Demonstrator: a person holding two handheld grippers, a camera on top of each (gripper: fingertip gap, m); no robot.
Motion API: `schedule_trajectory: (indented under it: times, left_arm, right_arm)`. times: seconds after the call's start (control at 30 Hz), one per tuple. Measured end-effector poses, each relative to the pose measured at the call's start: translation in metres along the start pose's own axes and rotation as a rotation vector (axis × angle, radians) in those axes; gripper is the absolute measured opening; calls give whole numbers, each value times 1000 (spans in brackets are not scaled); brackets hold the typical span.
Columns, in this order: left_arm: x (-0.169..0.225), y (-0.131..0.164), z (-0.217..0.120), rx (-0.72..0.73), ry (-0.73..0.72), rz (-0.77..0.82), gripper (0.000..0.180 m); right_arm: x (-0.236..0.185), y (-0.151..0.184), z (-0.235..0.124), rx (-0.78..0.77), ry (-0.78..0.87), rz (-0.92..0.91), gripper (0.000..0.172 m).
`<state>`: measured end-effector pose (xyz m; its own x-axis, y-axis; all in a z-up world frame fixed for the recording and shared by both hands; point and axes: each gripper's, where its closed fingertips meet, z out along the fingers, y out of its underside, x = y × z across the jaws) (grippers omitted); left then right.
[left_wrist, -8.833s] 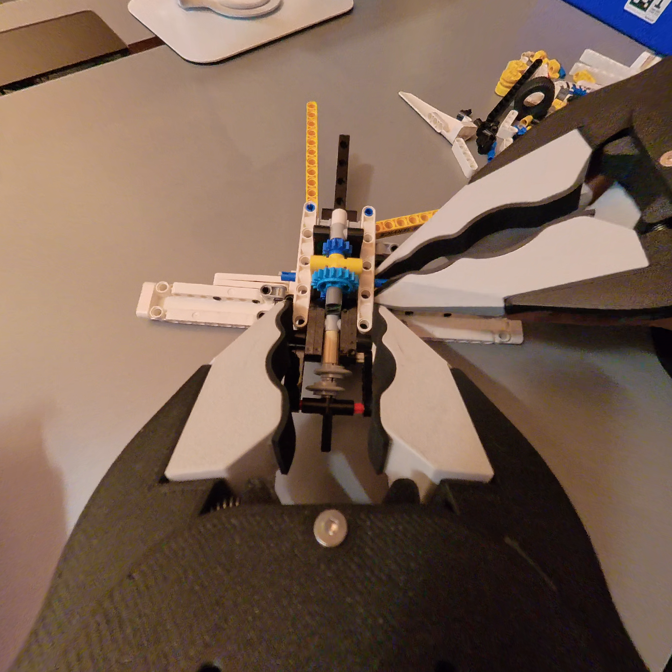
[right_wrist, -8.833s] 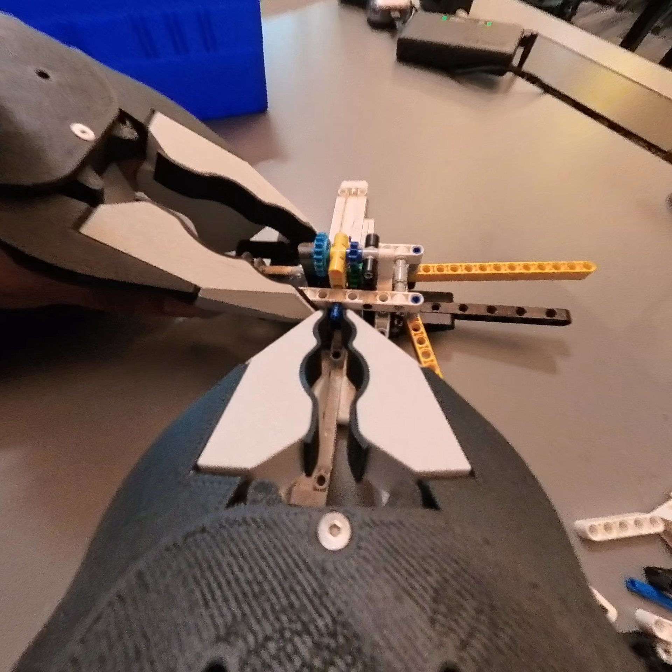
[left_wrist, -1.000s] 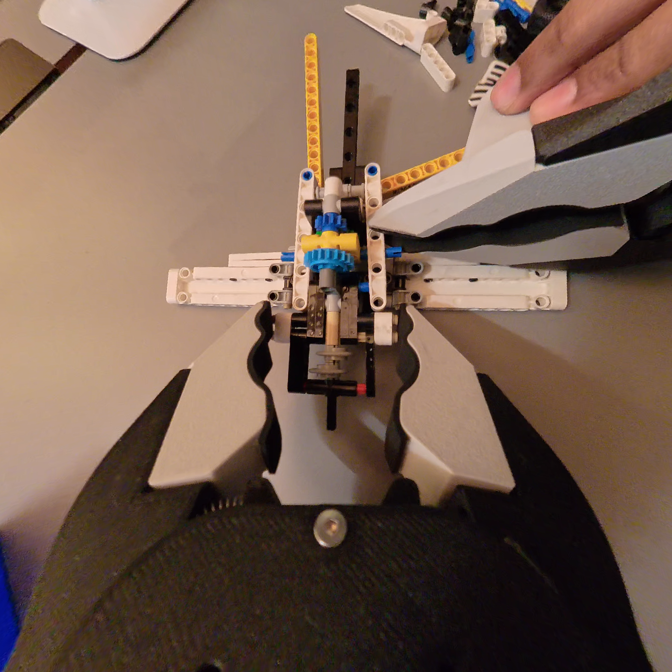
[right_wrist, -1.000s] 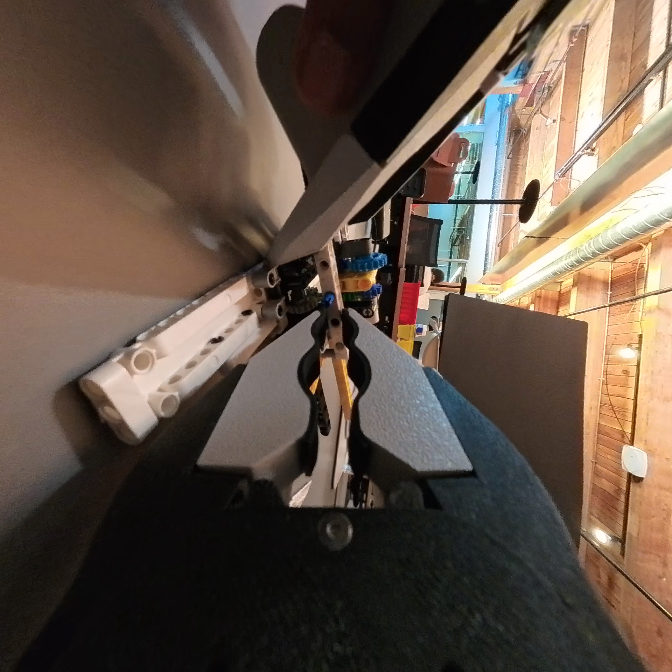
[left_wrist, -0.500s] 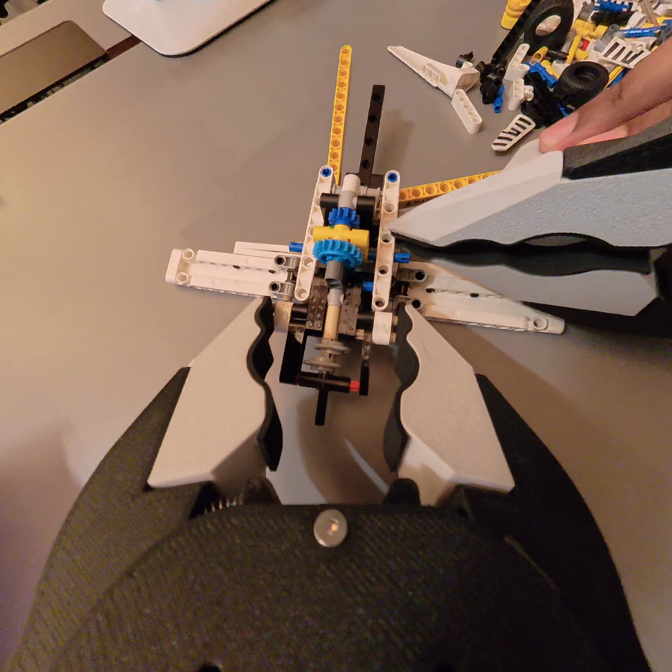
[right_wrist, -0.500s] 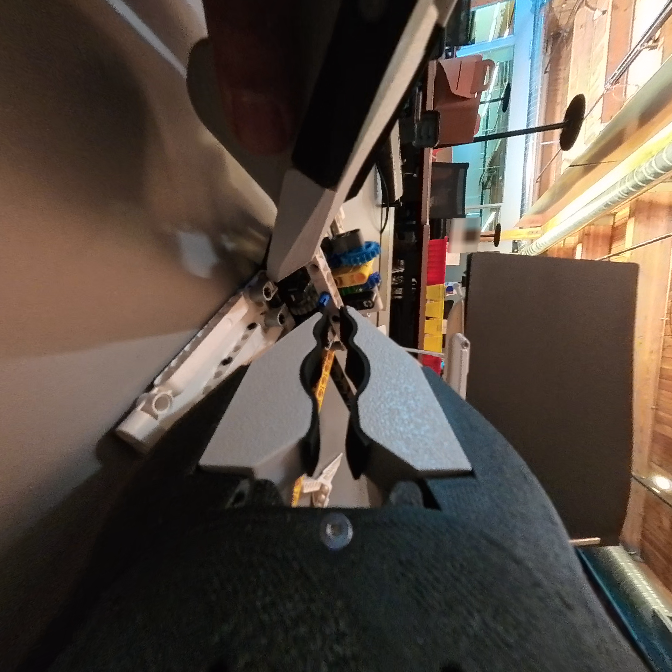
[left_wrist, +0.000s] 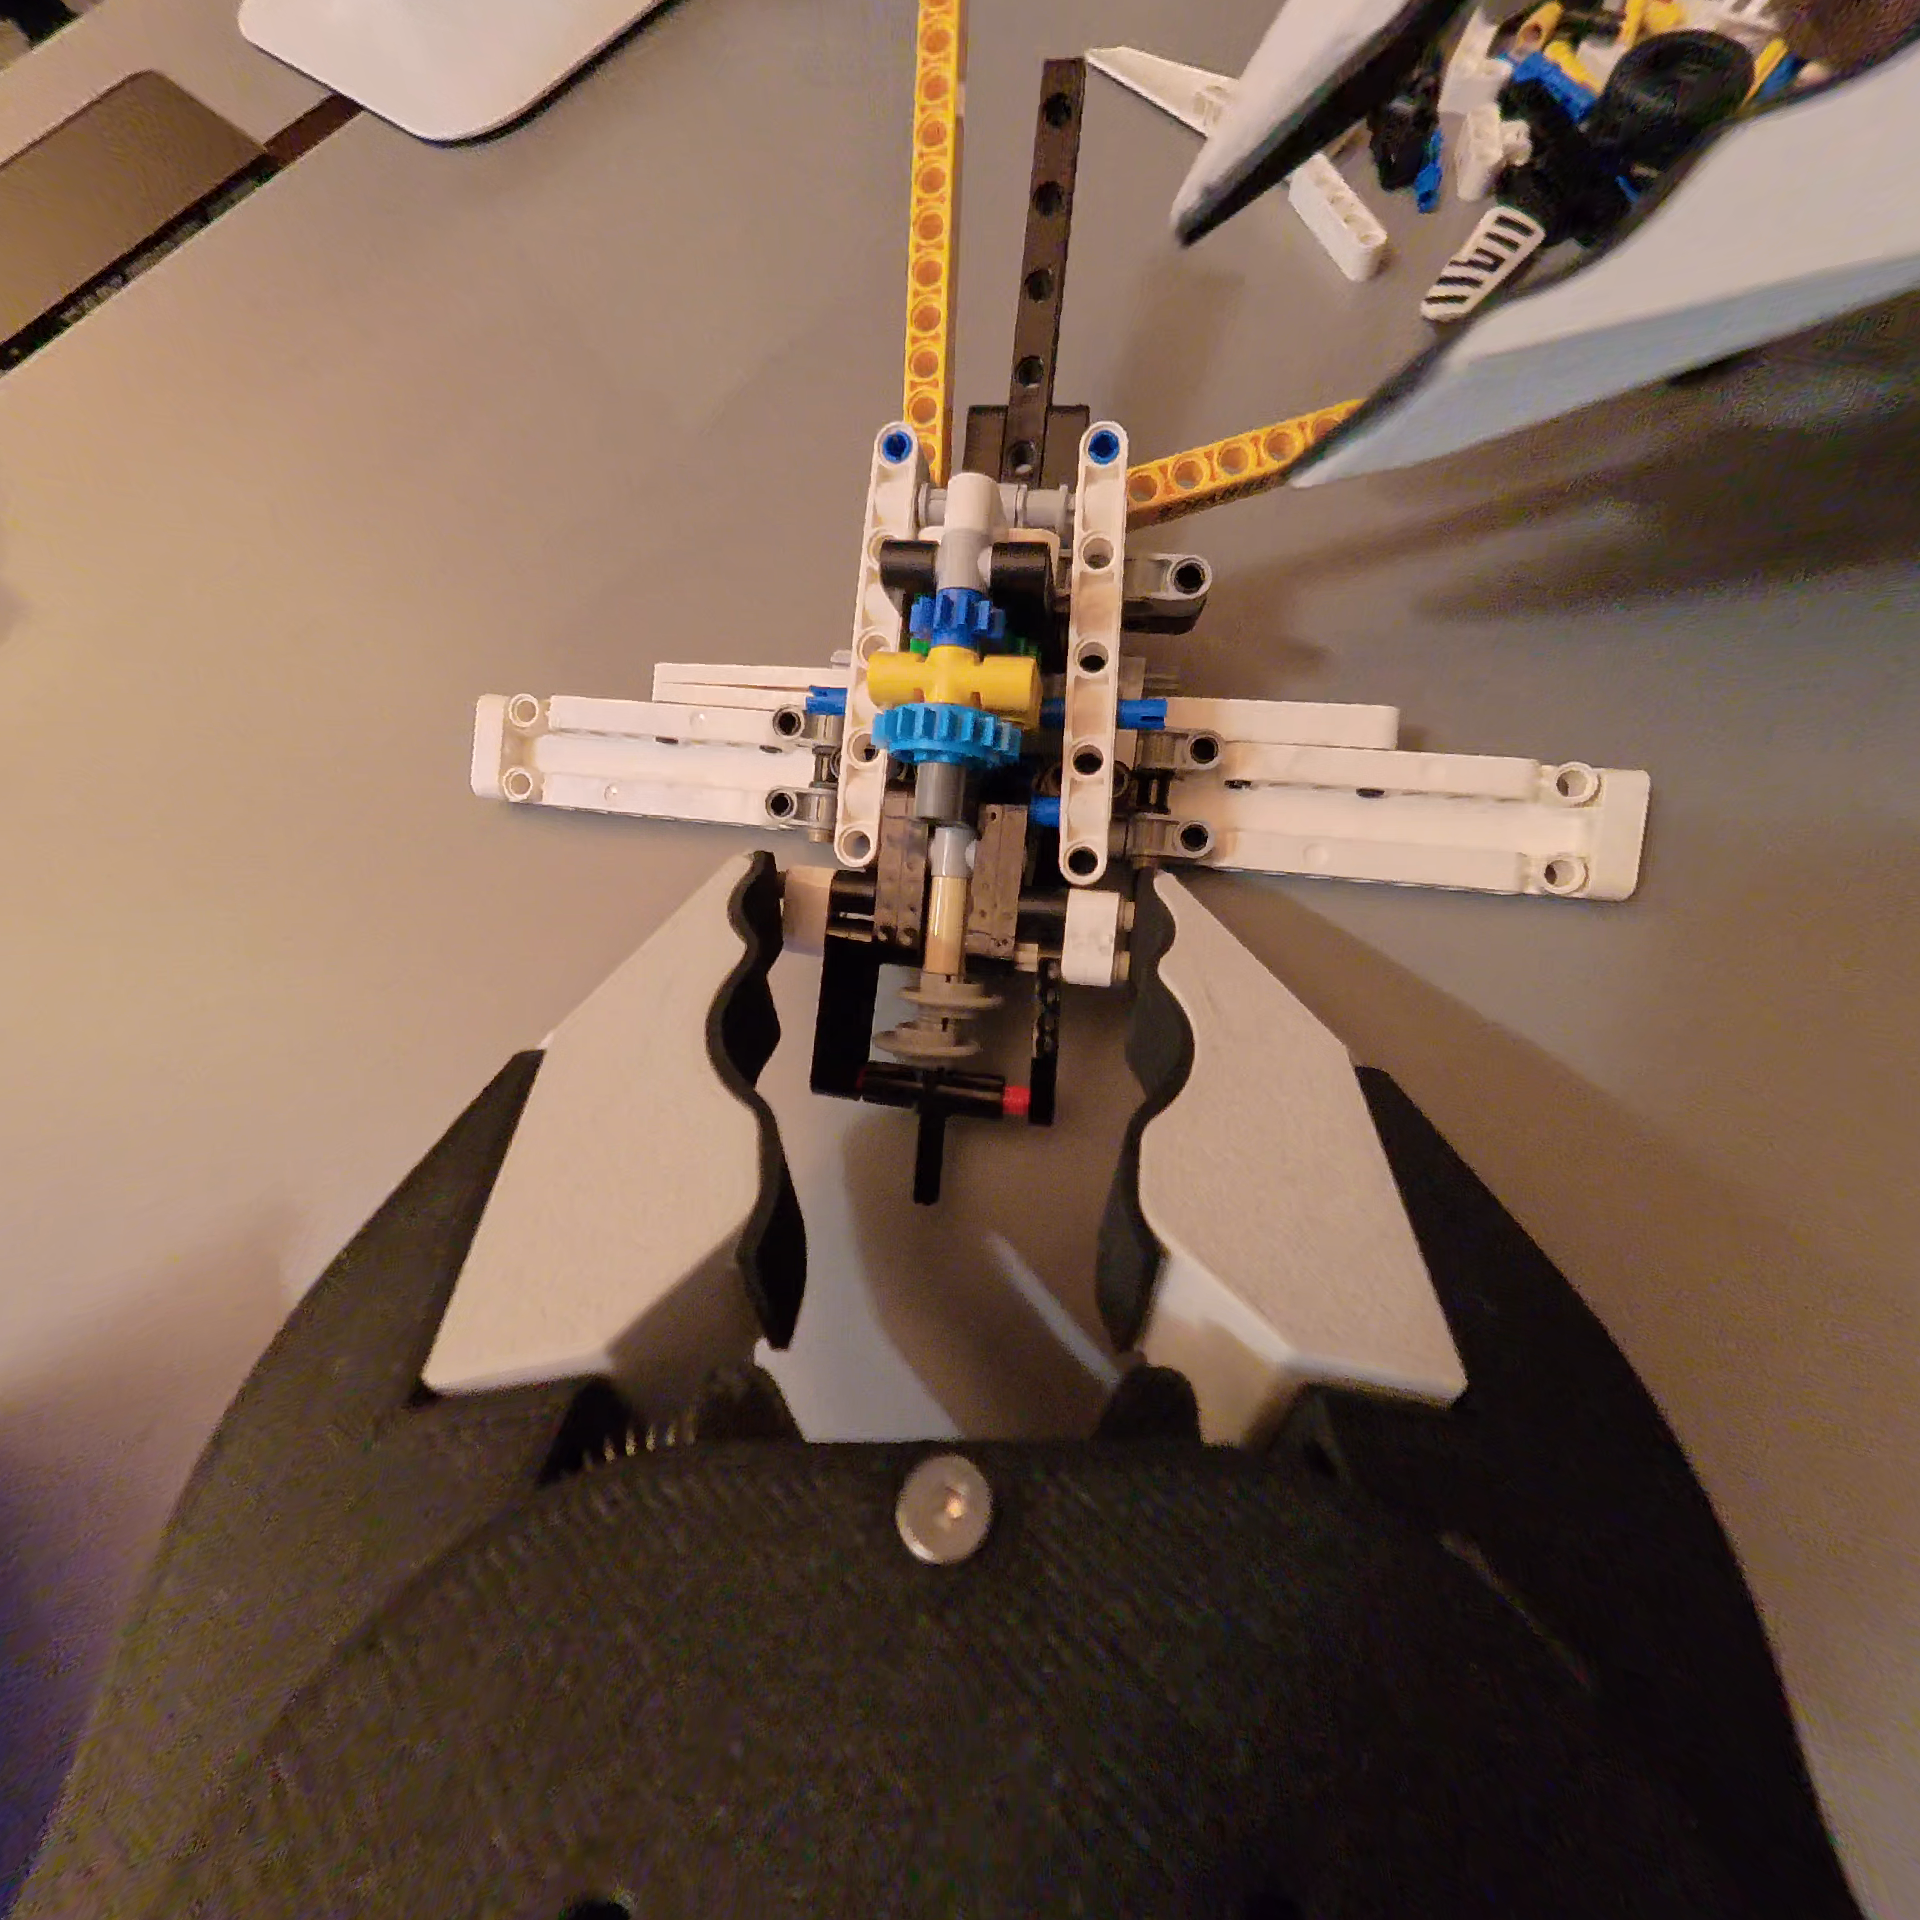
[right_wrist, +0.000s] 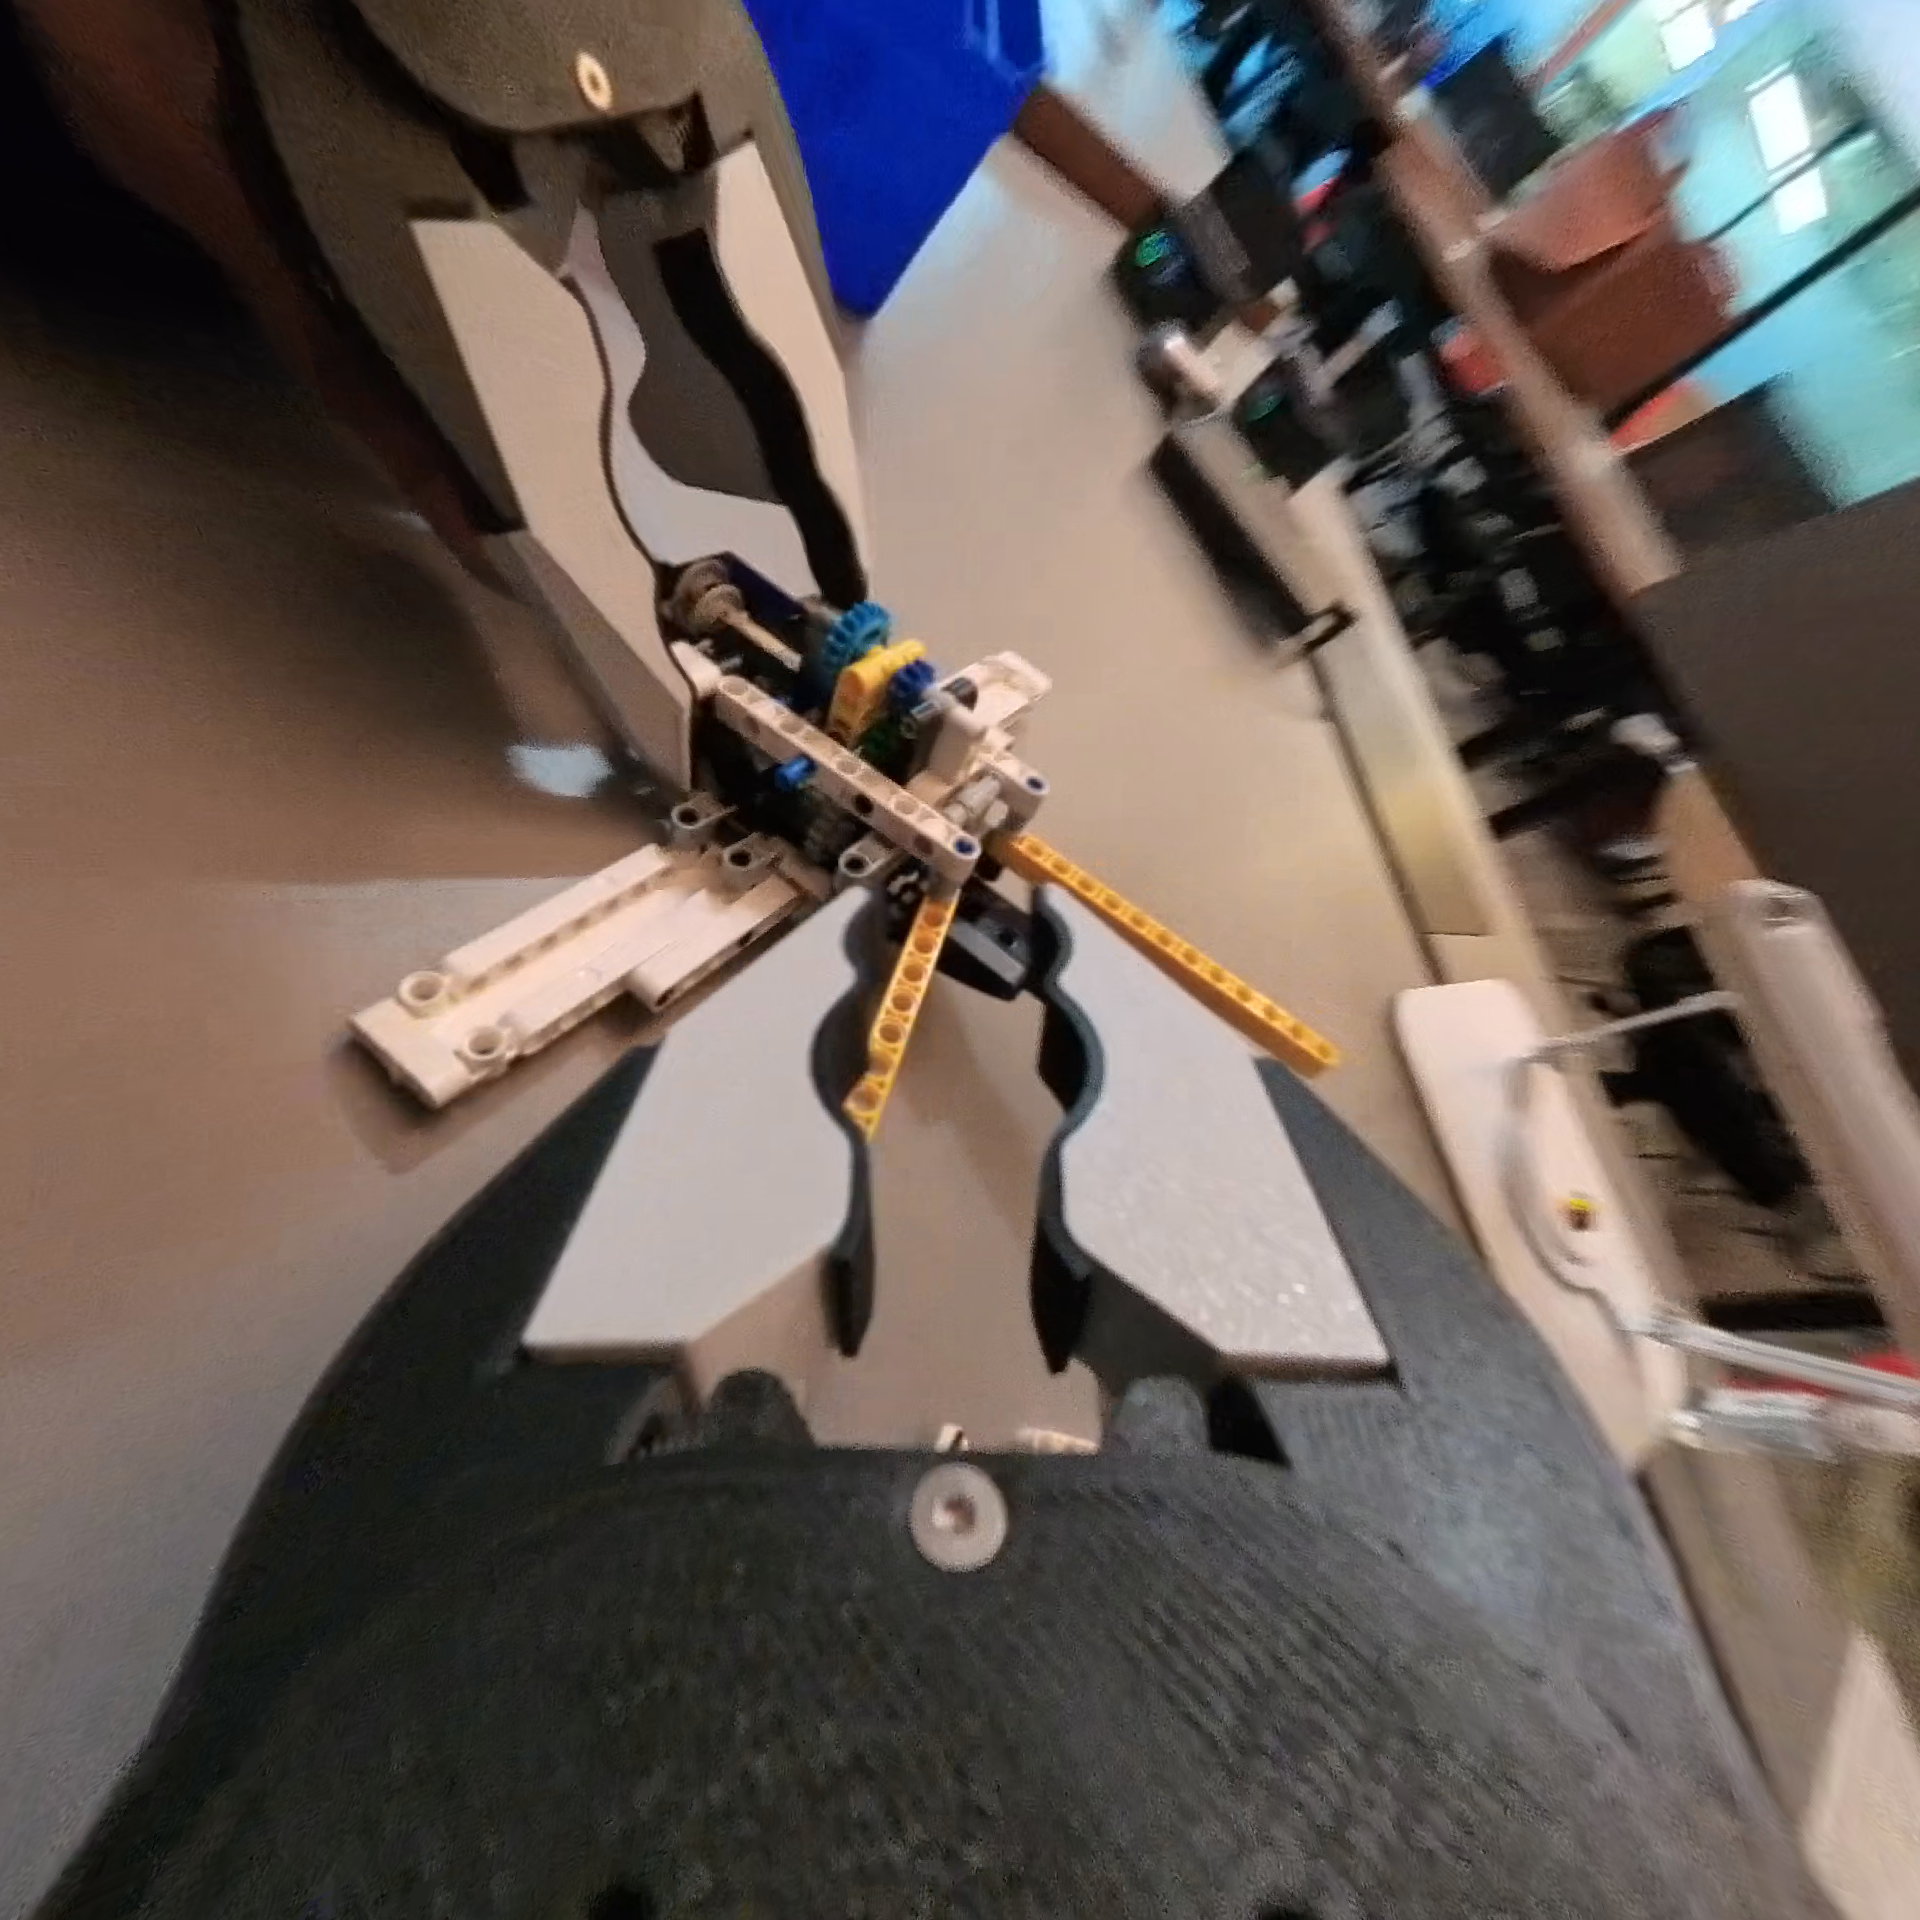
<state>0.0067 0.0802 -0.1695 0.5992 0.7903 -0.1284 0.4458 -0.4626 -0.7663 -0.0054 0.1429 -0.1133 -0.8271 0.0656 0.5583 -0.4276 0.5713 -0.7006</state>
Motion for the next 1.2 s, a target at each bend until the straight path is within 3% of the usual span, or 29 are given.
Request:
schedule_trajectory:
  times: [0.03, 0.3, 0.4, 0.57, 0.93, 1.2]
  left_arm:
    - [1, 0, 0, -1, 4, 11, 68]
    - [13, -1, 1, 5, 67, 91, 68]
    - [13, 2, 4, -22, 67, 95, 68]
    - [13, 0, 5, -23, 66, 46, 68]
    - [18, -2, -2, -15, 59, 94, 68]
    - [15, -54, -28, 133, 162, 32, 69]
  right_arm:
    - [0, 2, 3, -2, -53, 28, 30]
    - [-15, 5, 11, 86, -329, 212, 16]
    - [-12, 2, 8, 119, -330, 226, 8]
    - [-12, 3, 7, 107, -342, 240, 7]
    - [-16, 5, 5, 107, -316, 244, 7]
    - [-20, 16, 4, 100, -311, 239, 7]
